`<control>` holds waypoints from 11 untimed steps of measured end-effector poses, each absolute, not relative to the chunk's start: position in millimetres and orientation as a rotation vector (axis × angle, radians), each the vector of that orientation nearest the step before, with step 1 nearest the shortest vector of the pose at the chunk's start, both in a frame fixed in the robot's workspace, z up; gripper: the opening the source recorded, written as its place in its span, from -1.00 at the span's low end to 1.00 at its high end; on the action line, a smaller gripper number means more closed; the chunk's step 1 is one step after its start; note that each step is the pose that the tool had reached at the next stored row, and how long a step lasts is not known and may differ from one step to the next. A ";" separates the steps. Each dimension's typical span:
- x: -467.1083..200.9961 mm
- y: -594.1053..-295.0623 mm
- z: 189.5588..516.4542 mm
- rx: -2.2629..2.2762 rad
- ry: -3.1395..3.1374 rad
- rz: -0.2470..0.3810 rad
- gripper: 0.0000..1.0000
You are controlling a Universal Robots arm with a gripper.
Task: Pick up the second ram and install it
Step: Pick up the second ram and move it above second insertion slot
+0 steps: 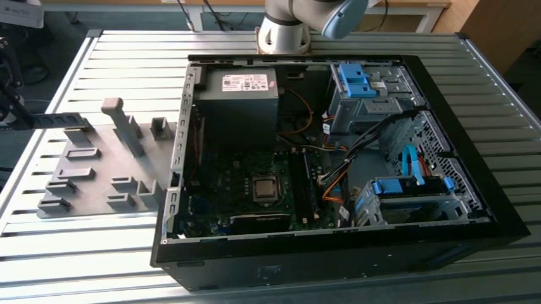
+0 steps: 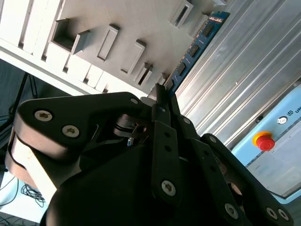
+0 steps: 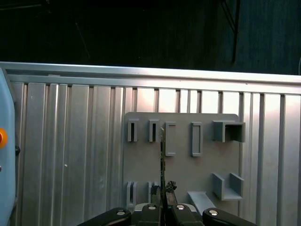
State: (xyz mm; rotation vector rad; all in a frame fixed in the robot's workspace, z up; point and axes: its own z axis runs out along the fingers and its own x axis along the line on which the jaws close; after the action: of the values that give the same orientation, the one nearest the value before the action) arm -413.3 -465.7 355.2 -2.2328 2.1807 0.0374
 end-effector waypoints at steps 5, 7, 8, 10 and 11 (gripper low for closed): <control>-413.3 -465.7 359.0 -2.233 2.181 0.037 -0.72; -413.3 -465.7 360.4 -2.233 2.181 0.037 -0.72; -413.3 -465.7 361.2 -2.233 2.181 0.037 -0.72; -413.3 -465.7 362.3 -2.233 2.181 0.037 -0.72; -413.3 -465.7 363.0 -2.233 2.181 0.037 -0.72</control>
State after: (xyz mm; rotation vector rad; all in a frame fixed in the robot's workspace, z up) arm -413.3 -465.7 363.0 -2.2327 2.1806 0.0370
